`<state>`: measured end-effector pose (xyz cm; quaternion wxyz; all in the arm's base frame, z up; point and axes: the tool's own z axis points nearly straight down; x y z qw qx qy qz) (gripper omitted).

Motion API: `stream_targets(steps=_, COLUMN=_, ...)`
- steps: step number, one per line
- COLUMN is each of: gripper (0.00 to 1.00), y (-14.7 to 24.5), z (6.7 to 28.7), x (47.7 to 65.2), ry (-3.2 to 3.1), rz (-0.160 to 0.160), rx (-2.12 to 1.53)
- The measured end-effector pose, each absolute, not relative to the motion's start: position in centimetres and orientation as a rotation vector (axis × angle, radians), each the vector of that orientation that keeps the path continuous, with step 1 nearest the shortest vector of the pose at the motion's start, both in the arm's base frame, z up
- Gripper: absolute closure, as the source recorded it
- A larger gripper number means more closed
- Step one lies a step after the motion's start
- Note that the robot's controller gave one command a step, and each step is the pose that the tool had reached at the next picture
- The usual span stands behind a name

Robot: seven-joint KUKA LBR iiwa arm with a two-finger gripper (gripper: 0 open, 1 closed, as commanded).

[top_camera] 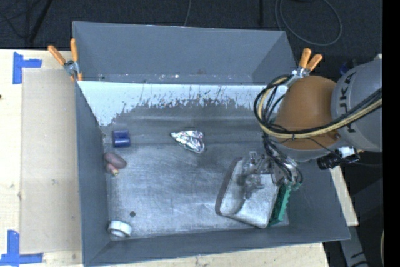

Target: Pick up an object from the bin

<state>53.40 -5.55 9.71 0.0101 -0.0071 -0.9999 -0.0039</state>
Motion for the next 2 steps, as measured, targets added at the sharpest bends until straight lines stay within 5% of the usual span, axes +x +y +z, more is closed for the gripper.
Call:
stream_targets(steps=1, gripper=1.00, y=-11.5, z=27.2, x=53.3, ry=-3.145, rz=0.003, rx=-0.200)
stream_targets(steps=2, gripper=1.00, y=-8.7, z=14.7, x=51.6, ry=-3.055, rz=-0.001, rx=-0.695)
